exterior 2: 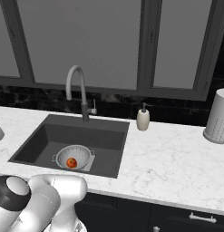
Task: Put the colander in the sink, put the apple, orange, tangerine in the colander, and turn on the sink faucet and pour water over the colander.
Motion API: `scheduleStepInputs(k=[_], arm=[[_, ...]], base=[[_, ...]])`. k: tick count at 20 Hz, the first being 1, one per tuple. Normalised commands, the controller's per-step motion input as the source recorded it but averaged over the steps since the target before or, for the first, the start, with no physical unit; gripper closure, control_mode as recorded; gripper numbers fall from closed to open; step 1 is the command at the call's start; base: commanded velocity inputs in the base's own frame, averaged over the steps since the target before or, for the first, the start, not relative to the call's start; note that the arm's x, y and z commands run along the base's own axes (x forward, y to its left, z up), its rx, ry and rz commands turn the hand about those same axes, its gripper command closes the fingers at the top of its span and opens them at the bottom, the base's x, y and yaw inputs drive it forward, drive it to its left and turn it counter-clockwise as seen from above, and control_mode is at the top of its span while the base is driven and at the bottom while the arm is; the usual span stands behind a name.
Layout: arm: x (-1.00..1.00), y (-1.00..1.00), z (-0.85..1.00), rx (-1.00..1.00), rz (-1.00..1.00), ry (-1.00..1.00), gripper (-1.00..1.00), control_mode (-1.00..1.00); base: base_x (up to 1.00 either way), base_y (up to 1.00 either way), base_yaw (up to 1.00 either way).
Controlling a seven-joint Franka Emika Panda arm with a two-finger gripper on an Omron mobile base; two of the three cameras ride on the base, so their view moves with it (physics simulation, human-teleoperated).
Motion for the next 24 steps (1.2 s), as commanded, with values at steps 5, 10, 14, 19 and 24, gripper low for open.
scheduleStepInputs(k=[5, 10, 14, 19, 24], arm=[[-0.23, 0.64, 0.0, 0.0, 0.08, 0.04, -1.0, -1.0], [-0.09, 0.5, 0.0, 0.0, 0.08, 0.01, -1.0, -1.0], [0.0, 0.53, -0.1, 0.0, 0.08, 0.0, -1.0, -1.0], [0.0, 0.45, -0.25, 0.0, 0.07, 0.0, -1.0, -1.0], [0.03, 0.37, -0.35, 0.0, 0.05, 0.0, -1.0, -1.0]], base=[[0.0, 0.0, 0.0], [0.0, 0.0, 0.0], [0.0, 0.0, 0.0], [0.0, 0.0, 0.0], [0.0, 0.0, 0.0]])
